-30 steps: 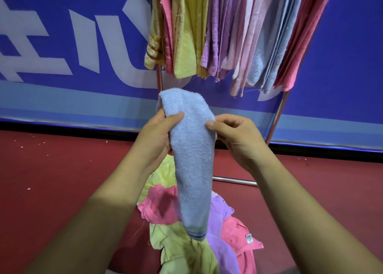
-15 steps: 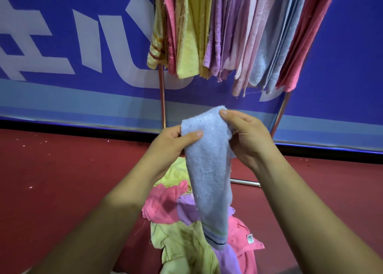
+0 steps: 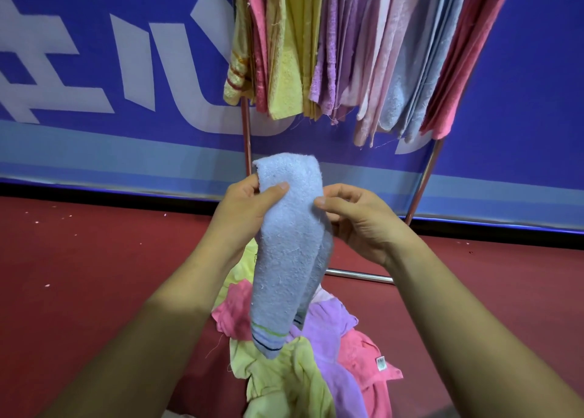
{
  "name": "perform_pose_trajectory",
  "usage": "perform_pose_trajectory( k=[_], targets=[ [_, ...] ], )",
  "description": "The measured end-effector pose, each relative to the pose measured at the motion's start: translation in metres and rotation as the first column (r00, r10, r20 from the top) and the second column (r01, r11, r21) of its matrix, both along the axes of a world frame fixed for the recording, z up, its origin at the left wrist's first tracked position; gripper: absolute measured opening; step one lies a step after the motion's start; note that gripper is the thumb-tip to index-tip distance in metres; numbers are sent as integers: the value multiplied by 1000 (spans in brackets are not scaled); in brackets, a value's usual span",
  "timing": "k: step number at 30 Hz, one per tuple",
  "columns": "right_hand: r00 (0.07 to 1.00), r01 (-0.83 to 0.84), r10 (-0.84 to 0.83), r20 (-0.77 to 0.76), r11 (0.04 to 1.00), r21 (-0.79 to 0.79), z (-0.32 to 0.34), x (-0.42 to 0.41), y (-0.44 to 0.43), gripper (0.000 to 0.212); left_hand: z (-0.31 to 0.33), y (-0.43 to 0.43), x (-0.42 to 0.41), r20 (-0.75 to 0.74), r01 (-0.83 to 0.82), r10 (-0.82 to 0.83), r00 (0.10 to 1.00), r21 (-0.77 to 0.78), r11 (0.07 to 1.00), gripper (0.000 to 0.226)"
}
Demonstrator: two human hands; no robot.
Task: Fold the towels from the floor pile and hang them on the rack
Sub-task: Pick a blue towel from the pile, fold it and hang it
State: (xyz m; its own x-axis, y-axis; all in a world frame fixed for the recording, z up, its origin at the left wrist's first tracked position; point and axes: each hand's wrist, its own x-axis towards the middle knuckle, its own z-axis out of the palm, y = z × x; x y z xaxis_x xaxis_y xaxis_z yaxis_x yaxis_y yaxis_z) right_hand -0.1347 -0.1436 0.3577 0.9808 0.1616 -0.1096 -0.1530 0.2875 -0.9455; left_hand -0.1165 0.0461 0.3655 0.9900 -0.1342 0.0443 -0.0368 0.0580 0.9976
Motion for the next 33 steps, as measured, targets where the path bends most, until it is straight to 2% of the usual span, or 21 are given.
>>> perform_pose_trajectory(
  k=[3, 6, 8, 10, 12, 15, 18, 20, 24, 28, 30, 33],
  targets=[
    [997, 61, -62, -40, 998, -33, -6, 2, 4, 19, -2, 1, 1, 39, -3, -1, 999, 92, 996, 12],
    [993, 121, -121, 3, 990, -76, -8, 2, 6, 9, -4, 1, 2, 61, -13, 3, 998, 151, 988, 11],
    [966, 246, -228, 118, 954, -174, -8, 1, 6, 8, -6, 0, 2, 92, -13, -5, 996, 194, 981, 13],
    [909, 386, -303, 288, 873, -299, -8, 0, 6, 10, -7, -2, 3, 119, -8, -19, 993, 221, 975, 15],
    [869, 451, -325, 374, 830, -329, -7, 0, 7, 11, -9, -5, 1, 134, 5, -37, 990, 233, 973, 18],
    [882, 423, -339, 328, 876, -231, -5, -1, 9, 8, -11, -9, 0, 120, 58, -80, 990, 183, 981, 26],
    [946, 300, -298, 125, 954, 6, 0, -2, 9, 5, -11, -9, 0, 32, 126, -126, 992, 9, 992, 36],
    [968, 246, -249, 14, 963, 109, 1, -2, 8, 1, -11, -8, 0, -3, 163, -163, 987, -64, 985, 39],
    [959, 283, -281, 41, 959, -34, -3, -1, 6, 6, -10, -8, -2, -13, 158, -159, 987, -81, 984, 33],
    [987, 156, -156, 29, 988, 4, -3, -1, 7, 12, -9, -10, -3, -47, 146, -157, 986, -182, 972, 37],
    [993, 110, -107, 53, 993, -42, -3, -1, 7, 10, -5, -10, -3, -66, 133, -153, 986, -240, 962, 35],
    [986, 134, -118, 117, 980, -144, -6, 0, 6, 8, -1, -6, -1, -82, 120, -150, 985, -297, 947, 38]
  ],
)
